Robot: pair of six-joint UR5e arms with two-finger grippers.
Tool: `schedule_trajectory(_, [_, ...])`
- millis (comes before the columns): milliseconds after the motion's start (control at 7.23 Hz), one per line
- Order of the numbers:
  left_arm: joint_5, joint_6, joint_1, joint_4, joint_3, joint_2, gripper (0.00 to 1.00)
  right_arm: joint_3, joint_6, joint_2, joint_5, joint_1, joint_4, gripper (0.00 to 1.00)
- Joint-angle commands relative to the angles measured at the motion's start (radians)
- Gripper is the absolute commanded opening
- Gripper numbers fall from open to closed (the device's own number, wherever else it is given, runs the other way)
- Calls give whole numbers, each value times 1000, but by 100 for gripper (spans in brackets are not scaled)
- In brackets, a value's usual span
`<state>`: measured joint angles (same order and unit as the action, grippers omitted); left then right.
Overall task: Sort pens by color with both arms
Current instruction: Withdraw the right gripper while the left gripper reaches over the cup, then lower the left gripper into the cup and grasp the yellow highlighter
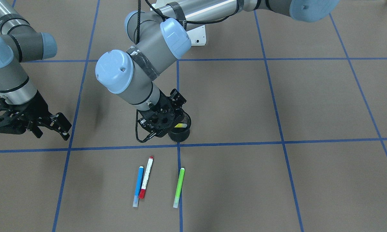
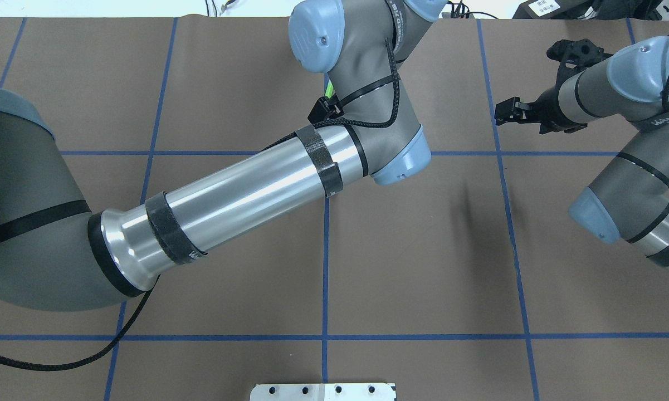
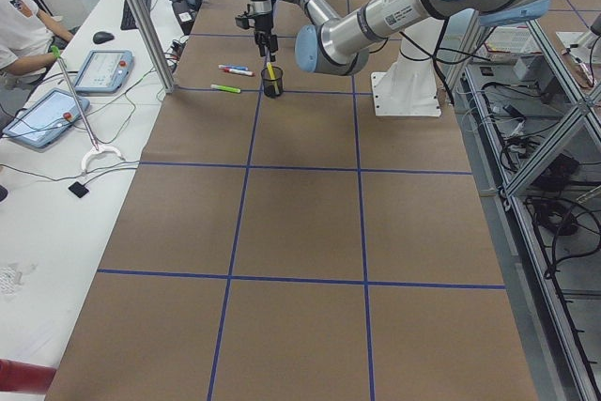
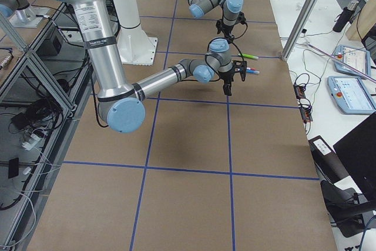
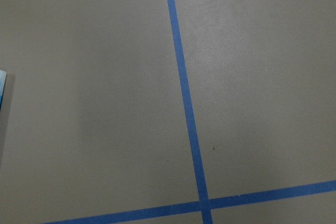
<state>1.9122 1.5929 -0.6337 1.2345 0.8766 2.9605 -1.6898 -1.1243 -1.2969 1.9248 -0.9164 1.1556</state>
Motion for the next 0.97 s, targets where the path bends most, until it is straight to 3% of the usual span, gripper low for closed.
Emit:
schedule_trajectory(0, [16,79,6,25,-31,-1,91,10,-3,4,-1,1,-1,100])
schedule_trajectory(415, [-30,147,5,132,-74,-3,91,10,-3,4,-3,1,-2,100])
schedule_trajectory(691, [-32,144,5,138,-82,-3,77,10,-5,8,-4,1,-1,100])
schedule_trajectory(830, [-30,138,5,138,-80,-1,75,10,-3,8,-4,1,-1,100])
